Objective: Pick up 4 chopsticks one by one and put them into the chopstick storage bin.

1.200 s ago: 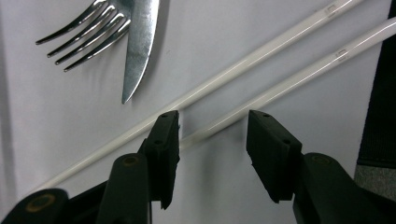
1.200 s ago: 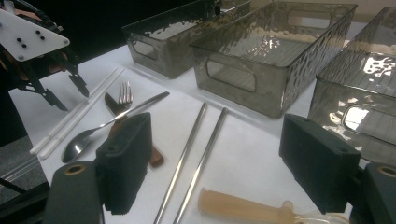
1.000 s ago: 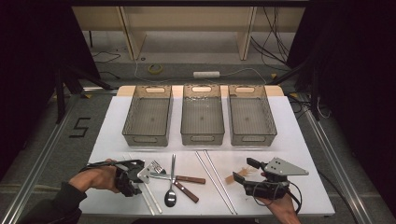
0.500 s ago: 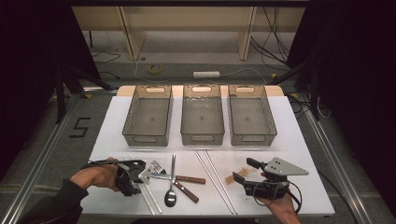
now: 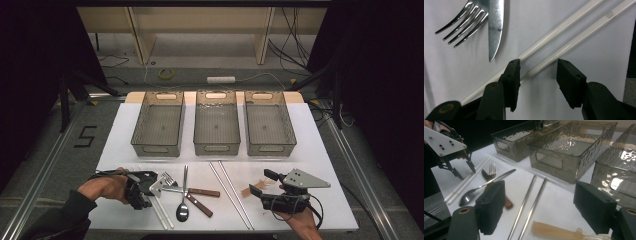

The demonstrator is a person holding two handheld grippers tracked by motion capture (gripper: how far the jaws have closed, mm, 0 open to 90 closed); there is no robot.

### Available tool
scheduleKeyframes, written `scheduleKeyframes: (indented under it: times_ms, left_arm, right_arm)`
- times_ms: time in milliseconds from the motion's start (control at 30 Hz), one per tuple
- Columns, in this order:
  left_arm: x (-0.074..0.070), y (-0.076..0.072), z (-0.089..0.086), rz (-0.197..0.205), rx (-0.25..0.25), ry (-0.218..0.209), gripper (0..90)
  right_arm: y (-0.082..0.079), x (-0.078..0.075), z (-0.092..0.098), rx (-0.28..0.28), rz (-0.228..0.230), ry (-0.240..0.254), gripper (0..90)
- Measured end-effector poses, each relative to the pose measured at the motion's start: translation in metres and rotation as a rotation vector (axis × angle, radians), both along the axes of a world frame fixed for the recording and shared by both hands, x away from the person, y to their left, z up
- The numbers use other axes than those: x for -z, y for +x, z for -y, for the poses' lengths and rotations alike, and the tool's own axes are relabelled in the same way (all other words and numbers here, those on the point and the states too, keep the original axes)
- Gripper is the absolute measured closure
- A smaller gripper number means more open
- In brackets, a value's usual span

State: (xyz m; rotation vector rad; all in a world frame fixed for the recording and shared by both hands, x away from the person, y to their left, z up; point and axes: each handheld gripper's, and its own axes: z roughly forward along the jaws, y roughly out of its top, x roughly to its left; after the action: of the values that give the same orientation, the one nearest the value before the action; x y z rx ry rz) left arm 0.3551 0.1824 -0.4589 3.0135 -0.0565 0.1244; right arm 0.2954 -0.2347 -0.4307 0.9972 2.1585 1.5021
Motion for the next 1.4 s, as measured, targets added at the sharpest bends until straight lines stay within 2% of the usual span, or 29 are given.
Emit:
scheduleKeyframes:
  times_ms: [67, 233, 467, 633, 767, 867, 900, 1100, 1400]
  left_arm:
    - [-0.0007, 0.0003, 0.0005, 0.000, 0.013, 0.016, 53.4]
    - [-0.0003, -0.0013, 0.0008, -0.004, 0.008, 0.009, 53.9]
    - [-0.0006, 0.0003, -0.0008, -0.005, 0.035, 0.008, 54.5]
    - [-0.0006, 0.0000, -0.0010, -0.003, 0.035, 0.007, 54.9]
    - [0.0031, -0.0018, -0.0005, -0.021, 0.027, 0.020, 56.6]
    - [0.0022, -0.0028, 0.0000, -0.022, 0.049, 0.025, 56.8]
    - [0.0016, -0.0037, 0.0006, -0.011, 0.060, 0.031, 58.3]
    - [0.0022, -0.0038, 0.0013, -0.027, 0.053, 0.033, 61.0]
    - [0.0008, -0.0049, 0.0016, -0.022, 0.101, 0.051, 64.5]
  right_arm:
    - [0.0001, 0.0002, 0.0000, -0.001, 0.000, 0.001, 27.0]
    - [-0.0001, 0.0000, -0.0002, -0.001, -0.001, 0.000, 27.0]
    - [0.0001, 0.0002, -0.0006, -0.004, -0.005, -0.003, 27.0]
    - [0.0001, 0.0003, -0.0006, -0.003, -0.005, -0.002, 27.1]
    - [0.0000, 0.0003, -0.0008, -0.006, -0.007, -0.004, 27.1]
    - [0.0003, 0.0005, -0.0007, -0.004, -0.008, -0.002, 27.1]
    - [0.0004, 0.0005, -0.0006, -0.003, -0.008, -0.002, 27.2]
    - [0.0005, 0.0006, -0.0011, -0.006, -0.011, -0.004, 27.1]
    - [0.0005, 0.0007, -0.0010, -0.008, -0.012, -0.004, 27.2]
